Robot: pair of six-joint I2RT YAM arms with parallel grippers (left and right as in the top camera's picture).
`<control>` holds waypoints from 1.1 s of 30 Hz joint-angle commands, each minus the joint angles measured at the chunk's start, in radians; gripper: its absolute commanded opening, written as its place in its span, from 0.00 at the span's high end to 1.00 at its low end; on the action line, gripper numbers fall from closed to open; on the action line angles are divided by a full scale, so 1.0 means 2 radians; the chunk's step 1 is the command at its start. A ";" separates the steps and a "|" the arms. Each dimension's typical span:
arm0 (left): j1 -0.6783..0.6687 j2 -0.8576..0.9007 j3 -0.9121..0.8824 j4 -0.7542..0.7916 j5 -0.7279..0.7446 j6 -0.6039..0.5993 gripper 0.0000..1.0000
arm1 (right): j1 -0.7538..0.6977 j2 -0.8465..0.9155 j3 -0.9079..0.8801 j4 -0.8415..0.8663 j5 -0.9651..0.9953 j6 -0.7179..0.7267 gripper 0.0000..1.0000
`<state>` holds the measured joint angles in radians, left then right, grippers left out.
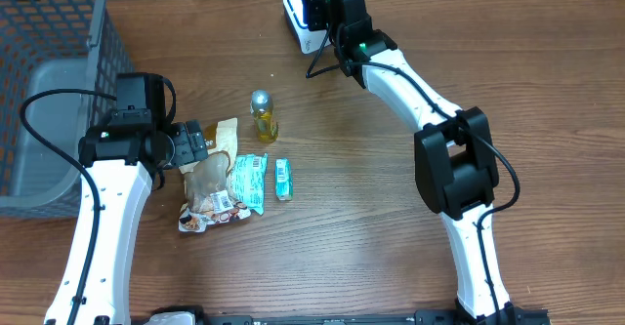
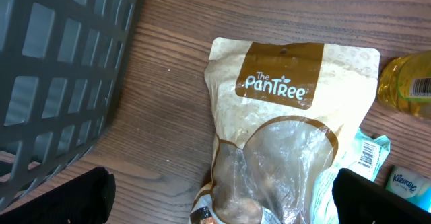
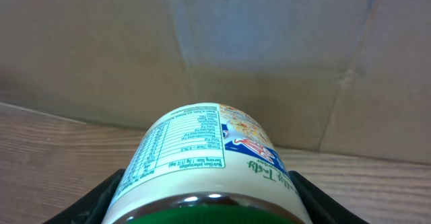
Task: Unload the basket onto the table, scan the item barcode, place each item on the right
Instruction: 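Carry the jar with the right gripper to the white barcode scanner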
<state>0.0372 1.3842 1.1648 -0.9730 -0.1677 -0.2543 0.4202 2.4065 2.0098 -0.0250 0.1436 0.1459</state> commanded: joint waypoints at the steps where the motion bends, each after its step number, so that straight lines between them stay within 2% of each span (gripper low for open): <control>1: 0.001 0.001 0.011 -0.001 0.002 0.008 0.00 | 0.002 0.004 0.005 0.028 -0.009 -0.002 0.96; 23: 0.001 0.001 0.011 -0.001 0.002 0.008 0.00 | 0.002 0.070 0.005 0.163 -0.049 0.005 0.96; 33: 0.001 0.001 0.011 -0.001 0.002 0.008 0.00 | 0.002 0.070 0.005 0.145 -0.049 0.005 0.96</control>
<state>0.0372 1.3842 1.1648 -0.9733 -0.1677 -0.2543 0.4206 2.5595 2.0079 0.2646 0.0517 0.1532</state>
